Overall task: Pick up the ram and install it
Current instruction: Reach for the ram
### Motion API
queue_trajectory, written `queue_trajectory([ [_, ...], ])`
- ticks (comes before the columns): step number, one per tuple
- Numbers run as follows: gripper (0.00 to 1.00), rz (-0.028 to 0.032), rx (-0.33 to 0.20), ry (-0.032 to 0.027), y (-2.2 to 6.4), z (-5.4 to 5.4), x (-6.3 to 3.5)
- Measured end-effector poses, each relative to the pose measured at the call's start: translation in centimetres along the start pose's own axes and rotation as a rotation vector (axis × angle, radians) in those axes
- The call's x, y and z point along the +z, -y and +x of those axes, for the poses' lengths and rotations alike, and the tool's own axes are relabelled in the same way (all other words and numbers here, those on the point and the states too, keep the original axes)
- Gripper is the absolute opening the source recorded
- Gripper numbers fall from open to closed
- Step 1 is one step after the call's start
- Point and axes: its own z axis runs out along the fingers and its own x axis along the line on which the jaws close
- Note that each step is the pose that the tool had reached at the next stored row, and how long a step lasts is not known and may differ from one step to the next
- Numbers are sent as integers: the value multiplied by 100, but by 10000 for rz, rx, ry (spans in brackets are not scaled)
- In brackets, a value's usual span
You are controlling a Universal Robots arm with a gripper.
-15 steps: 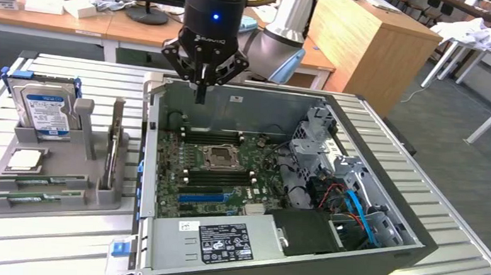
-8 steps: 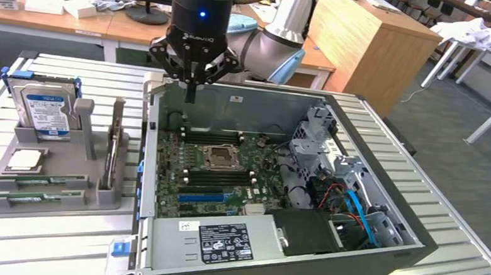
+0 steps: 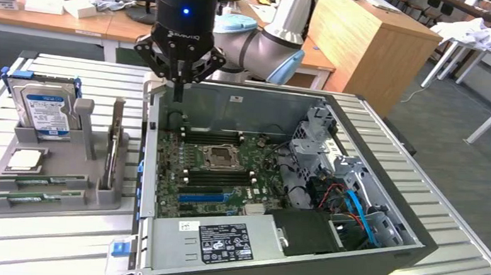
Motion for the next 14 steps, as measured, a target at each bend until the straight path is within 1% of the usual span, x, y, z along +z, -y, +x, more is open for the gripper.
queue_trajectory([
  [14,10,0,1,0,28,374,-6],
])
